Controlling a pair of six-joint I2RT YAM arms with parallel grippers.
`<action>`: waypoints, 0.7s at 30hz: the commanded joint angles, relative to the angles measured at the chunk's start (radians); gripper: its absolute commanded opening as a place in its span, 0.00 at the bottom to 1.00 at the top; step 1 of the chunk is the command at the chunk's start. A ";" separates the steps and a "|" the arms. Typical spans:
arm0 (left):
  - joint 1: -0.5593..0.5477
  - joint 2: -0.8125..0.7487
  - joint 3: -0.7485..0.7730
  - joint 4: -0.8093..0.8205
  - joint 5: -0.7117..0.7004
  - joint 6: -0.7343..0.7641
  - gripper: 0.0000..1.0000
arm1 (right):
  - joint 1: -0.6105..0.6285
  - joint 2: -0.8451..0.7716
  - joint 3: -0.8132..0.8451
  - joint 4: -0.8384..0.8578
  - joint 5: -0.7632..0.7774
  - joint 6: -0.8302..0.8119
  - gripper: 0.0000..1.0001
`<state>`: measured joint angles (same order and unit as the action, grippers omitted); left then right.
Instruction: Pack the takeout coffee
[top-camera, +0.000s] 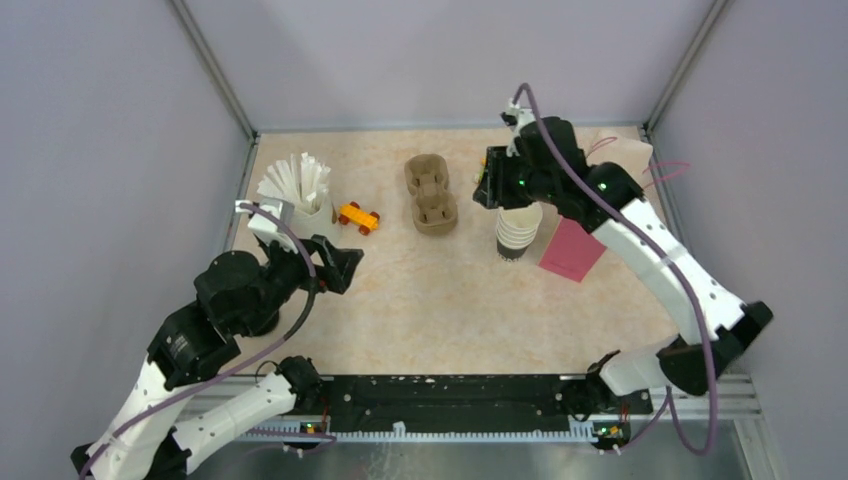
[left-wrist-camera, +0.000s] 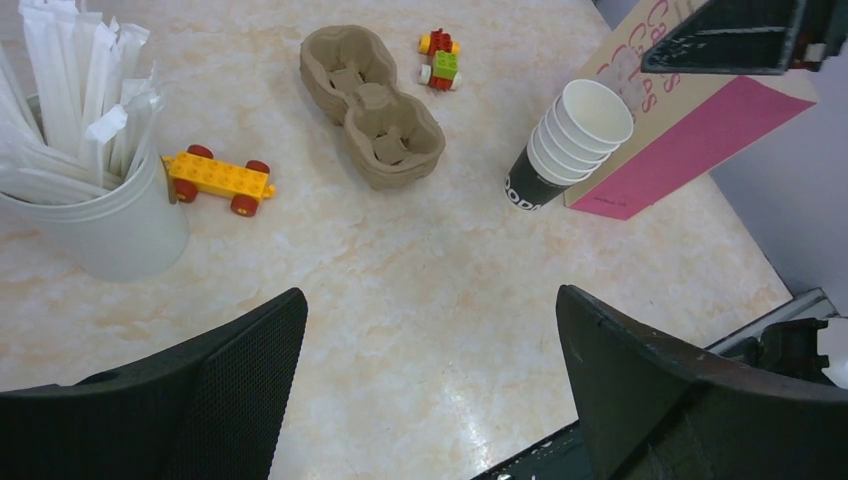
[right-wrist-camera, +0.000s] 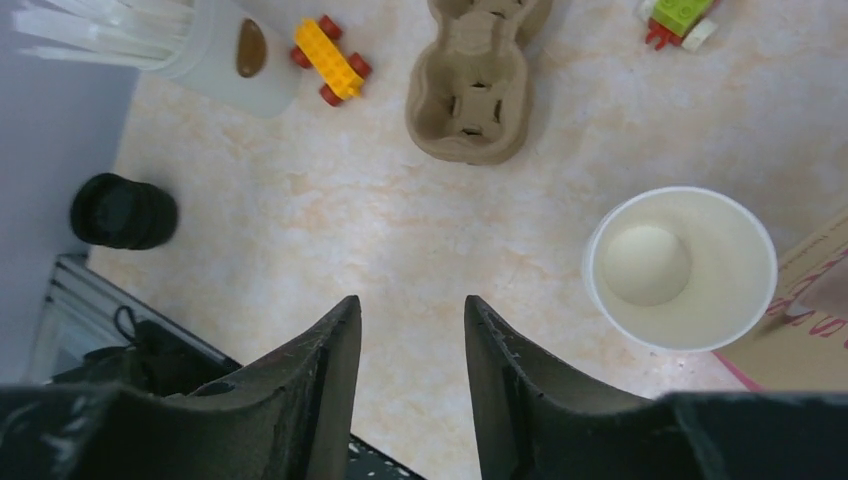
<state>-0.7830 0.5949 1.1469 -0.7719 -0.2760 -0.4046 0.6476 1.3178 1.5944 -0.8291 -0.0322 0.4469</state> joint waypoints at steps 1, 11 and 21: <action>0.003 -0.031 -0.029 -0.024 -0.025 0.039 0.99 | 0.030 0.127 0.116 -0.109 0.198 -0.092 0.41; 0.003 -0.119 -0.132 -0.025 -0.040 -0.002 0.99 | 0.032 0.244 0.100 -0.192 0.330 -0.232 0.33; 0.003 -0.100 -0.120 -0.022 -0.017 0.010 0.99 | 0.026 0.262 0.019 -0.129 0.316 -0.276 0.30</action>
<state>-0.7830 0.4847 1.0172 -0.8242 -0.3038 -0.3943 0.6724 1.5730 1.6318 -0.9909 0.2687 0.2081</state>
